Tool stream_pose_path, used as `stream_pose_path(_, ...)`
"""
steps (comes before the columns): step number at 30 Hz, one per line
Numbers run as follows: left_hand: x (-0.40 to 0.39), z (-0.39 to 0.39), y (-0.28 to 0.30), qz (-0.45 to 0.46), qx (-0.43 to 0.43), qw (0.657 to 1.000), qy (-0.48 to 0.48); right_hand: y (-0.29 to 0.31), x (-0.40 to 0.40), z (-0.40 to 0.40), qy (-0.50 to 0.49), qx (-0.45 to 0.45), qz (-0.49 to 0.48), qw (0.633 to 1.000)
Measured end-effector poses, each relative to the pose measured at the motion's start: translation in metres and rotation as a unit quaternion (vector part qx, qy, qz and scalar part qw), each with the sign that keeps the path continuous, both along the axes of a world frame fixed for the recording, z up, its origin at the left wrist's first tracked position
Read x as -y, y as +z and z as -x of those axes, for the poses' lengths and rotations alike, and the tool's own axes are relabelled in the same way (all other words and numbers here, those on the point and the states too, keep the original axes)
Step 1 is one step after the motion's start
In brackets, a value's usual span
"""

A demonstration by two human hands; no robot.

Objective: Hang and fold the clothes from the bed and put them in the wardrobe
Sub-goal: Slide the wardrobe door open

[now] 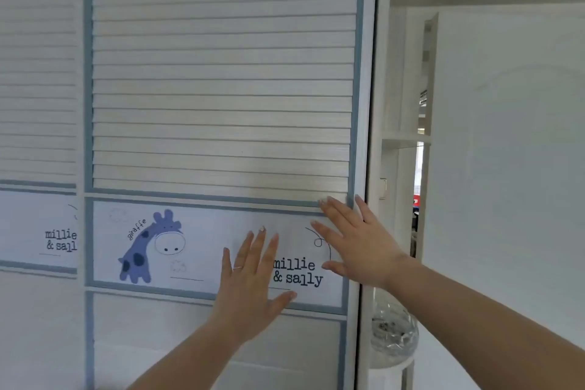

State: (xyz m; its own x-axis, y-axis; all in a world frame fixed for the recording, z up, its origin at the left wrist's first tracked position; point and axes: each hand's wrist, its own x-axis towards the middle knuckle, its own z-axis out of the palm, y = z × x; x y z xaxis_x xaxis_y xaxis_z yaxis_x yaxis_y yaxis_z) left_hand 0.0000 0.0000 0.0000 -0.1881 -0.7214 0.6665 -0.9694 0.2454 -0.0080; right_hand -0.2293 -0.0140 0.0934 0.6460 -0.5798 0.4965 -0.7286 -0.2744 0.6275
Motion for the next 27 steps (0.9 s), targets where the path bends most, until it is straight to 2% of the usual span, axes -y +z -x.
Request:
stream_pose_path(3, 0.025, 0.012, -0.008, -0.030, -0.056, 0.997, 0.032, -0.005, 0.027, -0.003, -0.030, -0.028, -0.010, 0.999)
stream_pose_path(10, 0.054, 0.024, -0.008, -0.047, -0.125, 0.990, 0.046, -0.023, 0.063, -0.011, 0.019, 0.049, 0.029, 0.998)
stream_pose_path(16, 0.064, 0.025, -0.014, -0.033, -0.179, 0.982, 0.041, -0.026, 0.070, -0.020, 0.023, 0.037, 0.040, 0.998)
stream_pose_path(27, 0.071, -0.012, -0.014, -0.045, -0.179, 0.978, 0.099, -0.028, 0.081, -0.065, 0.072, 0.052, 0.052, 0.995)
